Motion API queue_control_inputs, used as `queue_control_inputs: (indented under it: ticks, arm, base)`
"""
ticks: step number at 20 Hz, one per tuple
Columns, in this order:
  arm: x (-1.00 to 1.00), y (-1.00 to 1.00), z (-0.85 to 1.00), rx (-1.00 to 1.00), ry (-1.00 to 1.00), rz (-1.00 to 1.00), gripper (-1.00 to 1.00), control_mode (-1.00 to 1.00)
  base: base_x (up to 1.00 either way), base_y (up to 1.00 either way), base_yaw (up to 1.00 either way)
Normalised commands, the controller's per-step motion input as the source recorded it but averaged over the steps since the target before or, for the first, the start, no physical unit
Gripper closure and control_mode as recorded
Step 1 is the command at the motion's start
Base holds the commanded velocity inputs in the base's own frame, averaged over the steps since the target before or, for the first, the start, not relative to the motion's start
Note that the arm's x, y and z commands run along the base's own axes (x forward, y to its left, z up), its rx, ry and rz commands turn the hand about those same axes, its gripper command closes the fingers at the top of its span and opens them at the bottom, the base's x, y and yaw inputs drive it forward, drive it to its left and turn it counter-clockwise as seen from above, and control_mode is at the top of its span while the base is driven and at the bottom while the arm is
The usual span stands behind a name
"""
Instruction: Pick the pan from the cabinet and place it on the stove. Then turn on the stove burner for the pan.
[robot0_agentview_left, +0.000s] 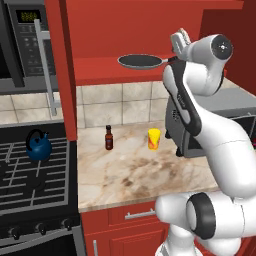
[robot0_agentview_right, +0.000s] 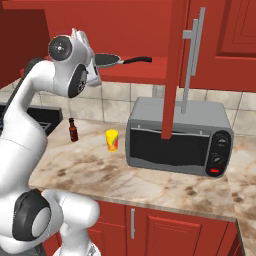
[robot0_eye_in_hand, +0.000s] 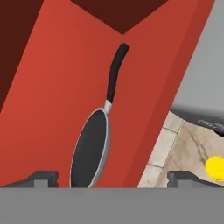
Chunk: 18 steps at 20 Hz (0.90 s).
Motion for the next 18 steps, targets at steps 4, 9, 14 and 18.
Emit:
queue_control_inputs:
  ticks: [4, 9, 14, 18]
  arm:
    - [0.16, -0.8, -0.06, 0.1, 0.0, 0.0, -1.0, -1.0]
    - [0.18, -0.53, -0.01, 0.08, 0.01, 0.0, -1.0, -1.0]
    - [0.12, -0.17, 0.0, 0.02, 0.01, 0.0, -1.0, -1.0]
    - [0.01, -0.09, -0.03, 0.01, 0.02, 0.0, -1.0, -1.0]
  base:
    - [0.0, 0.0, 0.0]
    - [0.0, 0.0, 0.0]
    - [0.0, 0.0, 0.0]
    - [0.0, 0.0, 0.0]
